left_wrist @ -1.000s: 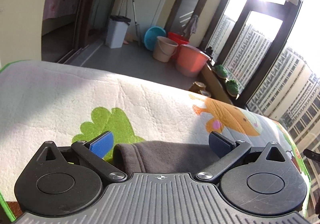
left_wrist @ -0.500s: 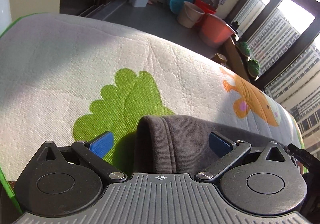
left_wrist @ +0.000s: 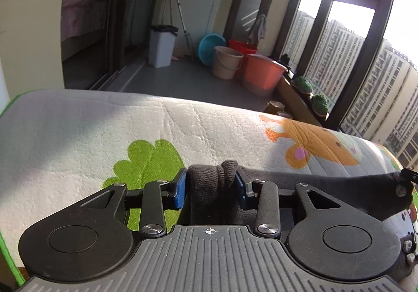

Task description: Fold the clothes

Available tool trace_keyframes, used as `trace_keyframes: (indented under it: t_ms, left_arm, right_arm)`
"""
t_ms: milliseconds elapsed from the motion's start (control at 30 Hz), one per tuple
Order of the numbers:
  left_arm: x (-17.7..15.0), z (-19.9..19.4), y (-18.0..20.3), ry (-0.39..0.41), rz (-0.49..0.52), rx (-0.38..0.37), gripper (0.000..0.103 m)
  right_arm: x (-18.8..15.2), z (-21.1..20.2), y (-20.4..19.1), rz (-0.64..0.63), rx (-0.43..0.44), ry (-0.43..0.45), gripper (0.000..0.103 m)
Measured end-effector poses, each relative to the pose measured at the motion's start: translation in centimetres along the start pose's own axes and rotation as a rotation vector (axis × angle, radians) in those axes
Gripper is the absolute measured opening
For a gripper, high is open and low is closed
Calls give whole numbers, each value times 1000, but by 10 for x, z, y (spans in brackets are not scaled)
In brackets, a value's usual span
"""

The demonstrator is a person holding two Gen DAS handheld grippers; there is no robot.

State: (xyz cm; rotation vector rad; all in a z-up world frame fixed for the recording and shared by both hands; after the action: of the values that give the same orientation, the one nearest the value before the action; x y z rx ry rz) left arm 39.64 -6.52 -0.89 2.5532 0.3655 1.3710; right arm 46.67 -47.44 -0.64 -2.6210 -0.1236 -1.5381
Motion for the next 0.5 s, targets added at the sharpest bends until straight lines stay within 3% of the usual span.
trace_keyframes:
  t_ms: [133, 300, 367, 433, 500]
  left_arm:
    - [-14, -72, 3, 115, 46, -70, 42]
    - [-66, -113, -22, 60, 56, -70, 47]
    - [-75, -122, -37, 49, 34, -48, 52]
    - [-74, -128, -50, 47, -28, -57, 76]
    - [-68, -129, -54, 48, -93, -87, 86]
  right_arm:
    - [-14, -76, 4, -42, -22, 105, 14]
    - [-79, -131, 27, 18, -61, 61, 15]
    - [-98, -142, 46, 98, -76, 28, 23]
    - [-107, -146, 64, 191, -85, 0, 35]
    - [-111, -141, 77, 299, -58, -32, 35]
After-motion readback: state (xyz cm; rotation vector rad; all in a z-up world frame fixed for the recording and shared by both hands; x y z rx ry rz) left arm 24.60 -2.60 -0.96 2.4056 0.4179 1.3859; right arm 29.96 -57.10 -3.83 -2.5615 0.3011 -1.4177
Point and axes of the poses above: each gripper's, at about its wrist camera, not at the fingertips, and z roughly the way its jaws point, y to its right, x to its top, the point moved 9 cm from there along z, roughly the way its jaws point, and after that the axes turned 5 degrees about -z, right-handed, at the moved point
